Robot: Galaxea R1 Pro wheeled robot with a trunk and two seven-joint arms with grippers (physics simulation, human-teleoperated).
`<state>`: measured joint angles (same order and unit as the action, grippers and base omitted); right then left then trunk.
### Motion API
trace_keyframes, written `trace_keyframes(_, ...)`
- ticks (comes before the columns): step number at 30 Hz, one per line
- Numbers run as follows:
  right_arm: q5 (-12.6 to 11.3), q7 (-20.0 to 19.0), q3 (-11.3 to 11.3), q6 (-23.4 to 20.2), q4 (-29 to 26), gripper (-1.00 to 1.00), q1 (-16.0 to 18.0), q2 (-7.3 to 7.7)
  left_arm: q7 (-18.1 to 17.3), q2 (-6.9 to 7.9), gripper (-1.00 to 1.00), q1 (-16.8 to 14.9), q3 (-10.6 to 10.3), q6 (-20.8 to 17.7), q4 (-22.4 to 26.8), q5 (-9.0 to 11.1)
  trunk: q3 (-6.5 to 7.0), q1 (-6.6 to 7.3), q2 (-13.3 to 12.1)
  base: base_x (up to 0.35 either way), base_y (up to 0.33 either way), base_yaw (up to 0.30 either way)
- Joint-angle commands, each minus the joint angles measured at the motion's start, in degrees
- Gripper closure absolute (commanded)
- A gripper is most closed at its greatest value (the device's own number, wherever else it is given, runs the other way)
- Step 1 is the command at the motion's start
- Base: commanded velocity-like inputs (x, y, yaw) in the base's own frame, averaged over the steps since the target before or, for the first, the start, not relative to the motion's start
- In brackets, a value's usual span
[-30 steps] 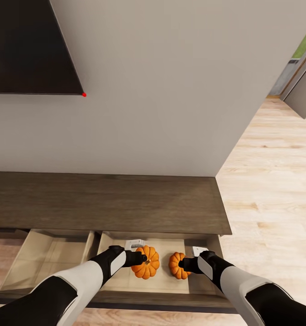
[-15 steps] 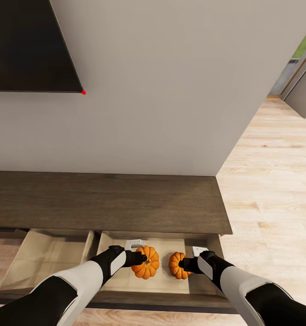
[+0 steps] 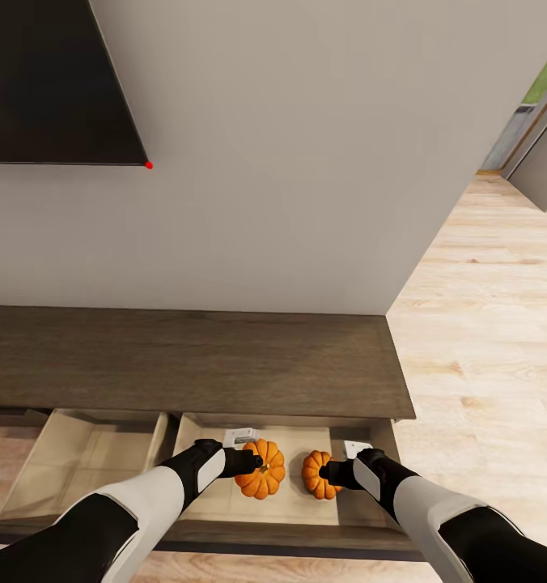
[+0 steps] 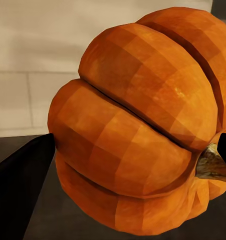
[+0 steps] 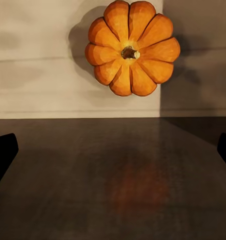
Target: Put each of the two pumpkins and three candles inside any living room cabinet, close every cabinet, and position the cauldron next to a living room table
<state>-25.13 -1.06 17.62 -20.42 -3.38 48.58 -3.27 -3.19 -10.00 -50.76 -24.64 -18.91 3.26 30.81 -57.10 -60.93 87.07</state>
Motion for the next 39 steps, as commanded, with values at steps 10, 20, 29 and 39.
trace_keyframes(10, -0.3, -0.1, 0.5, -0.2, 0.0, -1.00, 0.0, 0.02, 0.0, 0.00, 1.00, 0.0, -0.4, -0.2, 0.0, 0.4, -0.03, 0.00, 0.0, 0.000, 0.000, 0.000)
trace_keyframes(20, -0.4, -0.1, 0.5, -0.2, 0.0, -1.00, 0.0, 0.02, 0.0, 0.00, 1.00, 0.0, -0.4, -0.2, 0.0, 0.4, -0.03, 0.00, 0.0, 0.000, 0.000, 0.000)
trace_keyframes(29, -0.4, -0.1, 0.5, -0.2, 0.0, -1.00, 0.0, 0.02, 0.0, 0.00, 1.00, 0.0, -0.4, -0.2, 0.0, 0.4, -0.03, 0.00, 0.0, 0.000, 0.000, 0.000)
trace_keyframes(39, -0.4, -0.1, 0.5, -0.2, 0.0, -1.00, 0.0, 0.02, -0.1, 0.00, -1.00, 0.0, -0.4, -0.2, 0.0, 0.4, -0.03, 0.00, 0.0, 0.000, 0.000, 0.000)
